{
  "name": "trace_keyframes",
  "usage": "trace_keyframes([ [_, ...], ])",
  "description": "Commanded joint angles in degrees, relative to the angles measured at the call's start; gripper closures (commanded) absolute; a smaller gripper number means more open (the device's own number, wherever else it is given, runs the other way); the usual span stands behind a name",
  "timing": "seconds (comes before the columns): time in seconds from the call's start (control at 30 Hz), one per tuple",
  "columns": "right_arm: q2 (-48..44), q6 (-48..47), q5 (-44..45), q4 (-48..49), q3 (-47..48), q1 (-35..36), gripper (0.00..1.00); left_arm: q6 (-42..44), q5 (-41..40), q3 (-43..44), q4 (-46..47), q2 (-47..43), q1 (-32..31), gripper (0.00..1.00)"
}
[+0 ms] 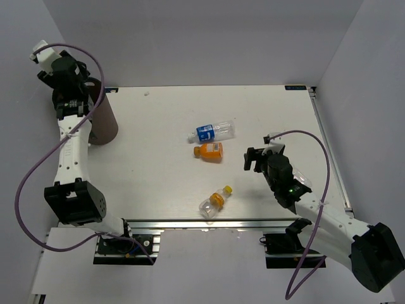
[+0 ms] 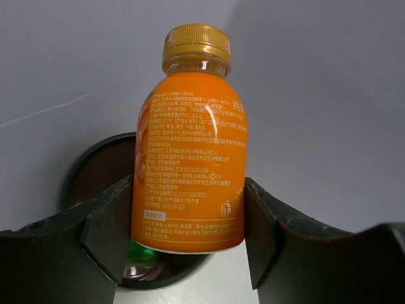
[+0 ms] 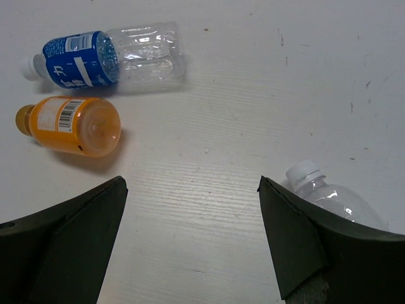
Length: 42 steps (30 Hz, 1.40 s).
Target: Put the plastic bottles in the bin
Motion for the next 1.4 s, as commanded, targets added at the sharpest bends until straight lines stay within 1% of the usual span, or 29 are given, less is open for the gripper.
trace_keyframes([
  [0.0, 0.95, -1.27, -2.44, 0.46, 2.65, -0.24, 0.11, -2.68, 0.08, -3.40, -4.86, 1.27, 2.62, 0.53],
  [0.03, 1.56, -1.62, -3.58, 0.72, 2.65, -0.24, 0.11, -3.90, 1.04, -4.53, -4.78, 1.09, 4.47, 0.46],
  [0.1, 2.27, -2.85, -9.55, 0.38, 3.35, -0.24, 0.11, -4.88, 3.50, -4.98, -4.78, 1.35, 5.71, 0.30],
  [0.13, 3.23, -5.38, -12.35, 0.29, 3.71, -0.24, 0.11, -4.88, 4.21, -4.90, -4.78, 1.53, 6.15, 0.19],
  [0.17, 3.85, -6.71, -19.95, -0.50, 4.14, -0.24, 0.11, -4.71, 4.65, -4.46, -4.78, 1.62, 6.16, 0.02],
  [0.2, 4.72, -7.86, -23.86, -0.94, 5.63, -0.24, 0.11, -4.19, 5.79, -4.37, -4.60, 1.44, 6.24, 0.02],
  [0.23, 6.73, -8.83, -30.86, -1.47, 6.51, -0.16, 0.11, -4.09, 6.41, -4.11, -3.82, 0.74, 6.25, 0.02],
  [0.3, 9.29, -9.53, -34.69, -4.09, 8.62, 0.37, 0.11, -3.48, 9.12, -3.93, -2.67, -0.49, 6.25, 0.02],
  [0.37, 12.89, -11.90, -34.19, -6.99, 12.14, 3.00, 0.11, -3.21, 11.06, -2.35, -2.23, -1.80, 6.25, 0.02],
  [0.43, 15.62, -14.10, -30.86, -10.69, 14.24, 6.15, 0.11, -3.04, 16.93, -1.12, -2.40, -2.51, 6.25, 0.02],
  [0.47, 16.24, -14.28, -29.88, -11.05, 14.34, 6.87, 0.11, -3.12, 19.66, -0.94, -2.06, -2.78, 6.16, 0.02],
  [0.5, 17.20, -14.28, -29.09, -11.49, 14.61, 7.22, 0.11, -3.65, 25.51, -1.46, -1.36, -3.73, 5.46, 0.02],
  [0.57, 17.65, -12.63, -27.68, -11.49, 15.13, 7.31, 0.11, -2.95, 29.94, -2.34, -0.12, -4.62, 3.53, 0.02],
  [0.6, 17.74, -11.92, -27.07, -11.49, 15.31, 7.40, 0.11, -1.47, 29.88, -3.56, 0.06, -5.58, 0.13, 0.02],
  [0.67, 17.39, -11.04, -26.53, -11.14, 15.22, 7.40, 0.11, 0.99, 26.38, -5.06, 0.58, -6.38, -4.19, 0.02],
  [0.7, 16.52, -11.21, -27.58, -10.71, 14.96, 7.40, 0.11, 2.48, 25.67, -6.46, 0.58, -6.64, -8.65, 0.02],
  [0.73, 16.33, -11.99, -31.76, -10.79, 14.70, 7.40, 0.11, 2.76, 27.05, -7.26, 1.28, -6.64, -9.91, 0.02],
  [0.77, 16.25, -13.22, -34.33, -11.75, 14.96, 7.40, 0.11, 2.76, 30.11, -8.14, 1.81, -6.56, -10.80, 0.02],
  [0.83, 16.33, -16.99, -42.58, -14.82, 15.83, 7.49, 0.11, 1.80, 34.69, -10.95, 3.48, -6.12, -12.38, 0.02],
  [0.9, 16.33, -20.85, -47.60, -20.87, 17.33, 7.93, 0.11, 1.36, 37.34, -13.84, 4.97, -6.20, -14.57, 0.02],
  [0.93, 16.07, -23.75, -49.98, -22.38, 17.16, 10.28, 0.11, 1.36, 38.22, -16.99, 6.72, -6.03, -15.28, 0.02],
  [0.97, 15.46, -25.95, -48.17, -23.87, 16.03, 12.83, 0.11, 1.01, 41.10, -18.42, 7.61, -5.94, -16.16, 0.02],
  [1.03, 15.28, -31.48, -42.29, -25.20, 15.31, 18.53, 0.11, 0.13, 43.49, -20.18, 8.67, -4.81, -16.60, 0.02],
  [1.07, 15.45, -32.21, -41.40, -26.33, 15.75, 19.43, 0.11, -0.83, 44.11, -20.62, 9.19, -3.76, -16.69, 0.02],
  [1.1, 15.89, -33.00, -41.04, -28.69, 17.14, 19.62, 0.11, -2.58, 44.29, -21.24, 9.89, -3.40, -16.78, 0.02],
  [1.17, 16.42, -37.82, -41.12, -31.52, 18.56, 19.71, 0.11, -4.00, 44.82, -23.34, 13.84, -2.96, -16.78, 0.02],
  [1.2, 17.12, -38.97, -40.86, -34.32, 19.35, 19.79, 0.11, -4.09, 45.60, -23.35, 13.94, -2.78, -16.78, 0.02],
  [1.27, 17.91, -41.77, -40.86, -35.13, 20.67, 19.88, 0.11, -3.74, 45.44, -23.44, 13.24, -2.25, -16.78, 0.02],
  [1.37, 20.10, -44.08, -43.14, -33.73, 20.23, 20.06, 0.10, -2.42, 42.11, -23.44, 11.14, -1.72, -16.69, 0.02],
])
